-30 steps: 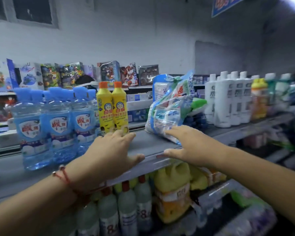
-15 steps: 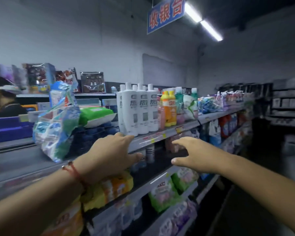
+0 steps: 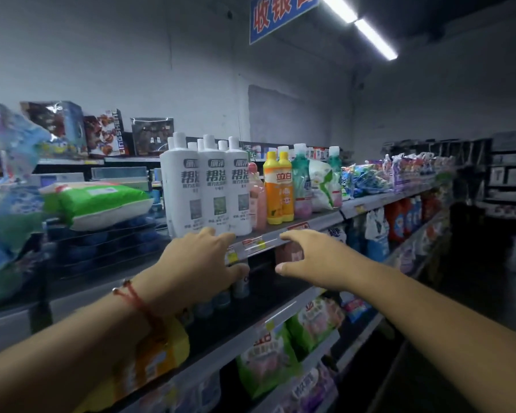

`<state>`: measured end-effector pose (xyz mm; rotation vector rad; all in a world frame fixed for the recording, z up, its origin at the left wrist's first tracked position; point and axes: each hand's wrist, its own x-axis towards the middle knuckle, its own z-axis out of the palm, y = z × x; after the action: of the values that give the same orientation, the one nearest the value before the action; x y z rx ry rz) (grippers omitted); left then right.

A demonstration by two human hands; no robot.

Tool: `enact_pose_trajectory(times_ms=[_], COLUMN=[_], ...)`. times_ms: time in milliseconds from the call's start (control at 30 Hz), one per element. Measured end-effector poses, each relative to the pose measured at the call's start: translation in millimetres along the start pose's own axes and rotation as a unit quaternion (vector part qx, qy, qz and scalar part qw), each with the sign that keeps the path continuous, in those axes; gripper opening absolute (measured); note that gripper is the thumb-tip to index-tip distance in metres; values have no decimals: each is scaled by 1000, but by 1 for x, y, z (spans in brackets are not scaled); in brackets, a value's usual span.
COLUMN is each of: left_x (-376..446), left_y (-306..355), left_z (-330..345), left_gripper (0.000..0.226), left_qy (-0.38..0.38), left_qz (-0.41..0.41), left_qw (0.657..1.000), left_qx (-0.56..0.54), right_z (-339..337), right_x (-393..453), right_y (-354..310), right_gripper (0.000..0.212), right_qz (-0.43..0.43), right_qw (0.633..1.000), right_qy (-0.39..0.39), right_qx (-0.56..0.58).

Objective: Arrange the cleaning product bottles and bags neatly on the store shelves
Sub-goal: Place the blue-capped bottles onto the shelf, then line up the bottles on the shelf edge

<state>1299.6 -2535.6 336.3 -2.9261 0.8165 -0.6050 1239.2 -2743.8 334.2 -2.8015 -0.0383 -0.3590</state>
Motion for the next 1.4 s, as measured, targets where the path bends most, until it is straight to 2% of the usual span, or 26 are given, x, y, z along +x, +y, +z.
enact_pose_trajectory(times_ms=[400, 567, 700, 800, 900, 1067, 1167, 1233, 1333, 1400], left_x=[116, 139, 149, 155, 161, 169, 171, 171, 166, 159], left_y=[-3, 3, 14, 23, 36, 59, 73, 82, 97, 107], left_z=[55, 72, 81, 86, 89, 93, 95, 96, 100, 106], left_gripper=[72, 72, 68, 66, 67, 68, 66, 66, 65, 61], left_qy=[61, 39, 21, 14, 15, 39, 81, 101, 127, 146], left_qz=[-9, -48, -90, -130, -169, -229, -246, -255, -259, -260], left_qw=[998, 998, 996, 991, 985, 972, 966, 962, 955, 940], left_qx=[-22, 0, 17, 30, 34, 30, 7, -15, -75, -167], right_z=[17, 27, 38, 51, 68, 74, 60, 47, 33, 31], right_x=[143, 206, 259, 296, 324, 339, 322, 305, 274, 248], right_y=[60, 73, 82, 90, 99, 121, 137, 148, 171, 188], right_gripper=[78, 81, 62, 64, 48, 40, 34, 30, 25, 24], right_qz=[-22, -25, -18, 4, -22, -54, -78, -103, -128, -146], right_qw=[999, 992, 969, 950, 954, 935, 909, 878, 816, 790], right_qy=[19, 58, 90, 78, 42, 48, 61, 64, 11, -41], right_qx=[17, 108, 229, 304, 298, 348, 404, 463, 563, 594])
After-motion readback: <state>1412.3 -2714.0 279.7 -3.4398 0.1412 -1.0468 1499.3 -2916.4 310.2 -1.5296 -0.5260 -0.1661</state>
